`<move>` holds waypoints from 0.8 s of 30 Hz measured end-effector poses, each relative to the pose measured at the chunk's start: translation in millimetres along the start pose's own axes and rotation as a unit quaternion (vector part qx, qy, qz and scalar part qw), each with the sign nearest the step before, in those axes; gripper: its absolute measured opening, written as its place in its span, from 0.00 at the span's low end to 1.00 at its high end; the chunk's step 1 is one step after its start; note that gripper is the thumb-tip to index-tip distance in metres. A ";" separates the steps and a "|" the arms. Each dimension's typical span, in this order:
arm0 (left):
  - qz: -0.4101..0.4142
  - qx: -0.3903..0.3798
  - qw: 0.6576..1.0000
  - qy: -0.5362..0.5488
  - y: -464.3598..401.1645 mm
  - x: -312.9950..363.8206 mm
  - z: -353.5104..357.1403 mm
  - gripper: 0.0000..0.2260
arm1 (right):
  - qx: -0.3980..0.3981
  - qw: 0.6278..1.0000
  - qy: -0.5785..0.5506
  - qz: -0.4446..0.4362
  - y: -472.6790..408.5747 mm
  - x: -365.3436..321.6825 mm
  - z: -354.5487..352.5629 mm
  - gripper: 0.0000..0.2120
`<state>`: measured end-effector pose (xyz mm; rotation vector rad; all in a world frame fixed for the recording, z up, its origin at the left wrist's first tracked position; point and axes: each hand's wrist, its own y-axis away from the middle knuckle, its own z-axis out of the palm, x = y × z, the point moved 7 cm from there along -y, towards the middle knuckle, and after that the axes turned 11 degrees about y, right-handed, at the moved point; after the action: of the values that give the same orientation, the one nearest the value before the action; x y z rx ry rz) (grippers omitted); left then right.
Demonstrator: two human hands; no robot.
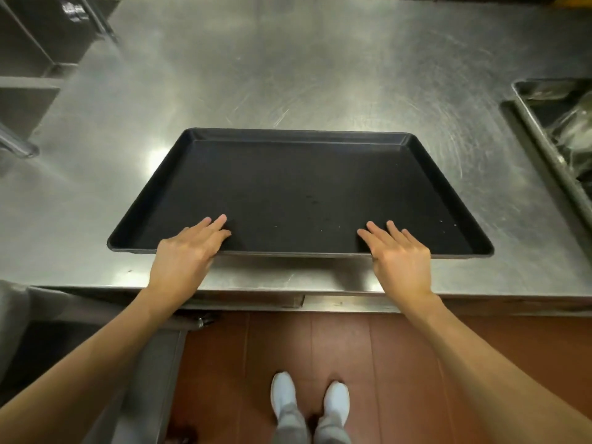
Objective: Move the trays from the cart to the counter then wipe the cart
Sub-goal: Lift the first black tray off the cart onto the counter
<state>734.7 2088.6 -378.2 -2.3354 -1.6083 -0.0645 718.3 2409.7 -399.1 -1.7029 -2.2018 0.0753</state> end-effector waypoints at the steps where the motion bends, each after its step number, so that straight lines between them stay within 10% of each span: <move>1: -0.009 -0.011 1.000 -0.003 -0.4 -0.9 7.3 0.28 | -0.009 1.000 0.000 -0.001 0.4 -0.2 7.1 0.28; 24: 0.005 -0.130 0.991 -0.032 0.8 -29.7 109.2 0.29 | -0.155 0.984 0.000 -0.084 18.7 -11.1 98.4 0.31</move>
<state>709.9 2091.2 -488.6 -2.5629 -1.7103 -0.2102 707.7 2421.2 -498.6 -1.6550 -2.4480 -0.3264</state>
